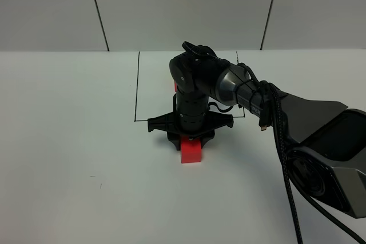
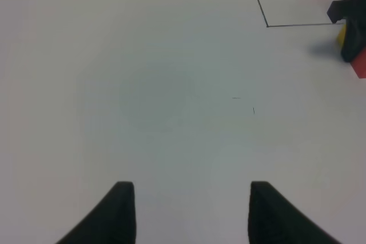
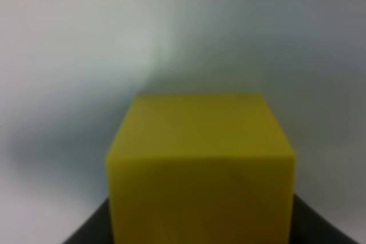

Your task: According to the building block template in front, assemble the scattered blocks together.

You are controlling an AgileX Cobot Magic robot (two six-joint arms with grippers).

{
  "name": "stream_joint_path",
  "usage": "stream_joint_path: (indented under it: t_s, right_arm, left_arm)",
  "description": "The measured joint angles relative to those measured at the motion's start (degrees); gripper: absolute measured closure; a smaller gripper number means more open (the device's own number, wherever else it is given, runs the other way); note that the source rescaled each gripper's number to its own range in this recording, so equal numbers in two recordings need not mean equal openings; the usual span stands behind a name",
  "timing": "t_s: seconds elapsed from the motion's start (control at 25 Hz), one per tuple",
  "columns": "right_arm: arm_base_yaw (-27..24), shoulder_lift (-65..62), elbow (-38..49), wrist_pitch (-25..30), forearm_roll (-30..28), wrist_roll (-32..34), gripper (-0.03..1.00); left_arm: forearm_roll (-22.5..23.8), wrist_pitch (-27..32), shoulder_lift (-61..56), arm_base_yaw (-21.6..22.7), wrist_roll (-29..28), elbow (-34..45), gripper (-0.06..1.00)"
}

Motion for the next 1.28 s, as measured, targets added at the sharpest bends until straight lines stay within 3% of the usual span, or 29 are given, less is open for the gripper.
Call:
stream_joint_path:
  t_s: [0.48,0.6,0.72,0.8,0.92,1.28]
  right_arm:
    - [0.0,0.1,-0.2,0.8,1.5,-1.6,0.92]
    - [0.0,0.1,-0.2,1.1,1.5,-1.5,0.66]
    - [0.1,0.0,-0.2,1.1,1.2,-0.9,0.23]
    - [0.1,-0.1,-0.2,0.5,0.1,-0.3,0.06]
    - [0.1,-0.6,-0.2,-0.7,-1.5,-0.1,-0.01]
    - [0.0,-7.2,-0.2,-0.2,-3.0,-2.8,-0.03]
  left_arm:
    - [0.0,0.0,0.0,0.0,0.0,0.0,0.92]
    - [0.0,0.0,0.0,0.0,0.0,0.0,0.92]
    - [0.0,0.0,0.0,0.0,0.0,0.0,0.92]
    - [0.0,0.0,0.0,0.0,0.0,0.0,0.92]
    - [0.0,0.0,0.0,0.0,0.0,0.0,0.92]
    - [0.0,0.0,0.0,0.0,0.0,0.0,0.92]
